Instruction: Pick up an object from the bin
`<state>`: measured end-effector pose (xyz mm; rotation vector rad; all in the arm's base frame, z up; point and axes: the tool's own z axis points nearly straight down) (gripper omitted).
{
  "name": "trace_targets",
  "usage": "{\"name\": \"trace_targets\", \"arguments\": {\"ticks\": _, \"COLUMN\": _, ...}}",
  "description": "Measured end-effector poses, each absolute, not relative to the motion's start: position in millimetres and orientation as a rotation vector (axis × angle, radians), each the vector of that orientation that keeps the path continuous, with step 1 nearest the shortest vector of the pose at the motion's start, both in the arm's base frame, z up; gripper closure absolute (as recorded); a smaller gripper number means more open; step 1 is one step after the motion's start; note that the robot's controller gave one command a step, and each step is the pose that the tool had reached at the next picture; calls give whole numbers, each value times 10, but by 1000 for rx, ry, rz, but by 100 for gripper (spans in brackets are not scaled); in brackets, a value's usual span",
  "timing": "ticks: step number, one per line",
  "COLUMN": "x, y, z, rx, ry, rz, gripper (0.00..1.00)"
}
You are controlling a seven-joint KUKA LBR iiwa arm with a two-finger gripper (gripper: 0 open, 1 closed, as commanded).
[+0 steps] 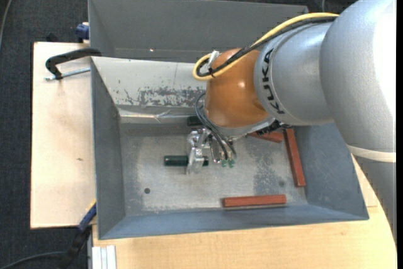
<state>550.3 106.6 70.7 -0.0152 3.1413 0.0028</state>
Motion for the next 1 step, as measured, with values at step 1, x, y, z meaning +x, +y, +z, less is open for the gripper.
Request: {"name": "trace_targets", "arguments": {"ticks": 1, "x": 5725, "y": 1104, "z": 2339, "rx": -189, "ry": 3126, "rz": 3, "gripper": 100}}
